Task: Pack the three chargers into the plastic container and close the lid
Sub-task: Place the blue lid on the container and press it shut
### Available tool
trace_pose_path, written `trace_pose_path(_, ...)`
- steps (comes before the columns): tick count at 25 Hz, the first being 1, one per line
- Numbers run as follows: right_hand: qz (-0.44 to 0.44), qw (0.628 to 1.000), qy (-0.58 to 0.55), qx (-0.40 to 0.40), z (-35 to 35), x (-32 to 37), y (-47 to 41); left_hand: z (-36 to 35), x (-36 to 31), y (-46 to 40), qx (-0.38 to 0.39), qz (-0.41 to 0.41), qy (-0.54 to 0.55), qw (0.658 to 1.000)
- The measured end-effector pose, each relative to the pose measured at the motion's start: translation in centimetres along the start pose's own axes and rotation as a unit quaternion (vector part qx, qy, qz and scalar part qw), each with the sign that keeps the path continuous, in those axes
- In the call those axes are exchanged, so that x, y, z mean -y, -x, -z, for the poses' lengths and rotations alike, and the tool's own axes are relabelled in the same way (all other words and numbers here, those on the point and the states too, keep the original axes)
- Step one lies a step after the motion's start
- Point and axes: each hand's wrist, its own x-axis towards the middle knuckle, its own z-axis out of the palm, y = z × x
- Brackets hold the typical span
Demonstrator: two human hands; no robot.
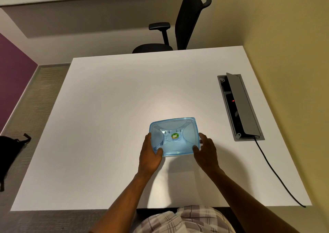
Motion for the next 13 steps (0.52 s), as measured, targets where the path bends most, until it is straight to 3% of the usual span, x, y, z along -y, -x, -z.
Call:
trace_pose_path(6,0.02,0.999,0.027,-0.033,0.2,0.6,-1.3,-0.3,0.0,-1.2,0.002,0.031,-0.095,0.995)
trace_pose_path(10,0.149,0.98,0.122,-0.058,-0.3,2.4,-2.9,-1.2,-0.4,-3.4,0.015,-0.038,-0.182,0.982)
trace_pose_path(13,0.194,0.963,0.184,-0.04,-1.6,3.6,-4.0,-2.3,-0.3,-4.7,0.05,-0.063,-0.278,0.957)
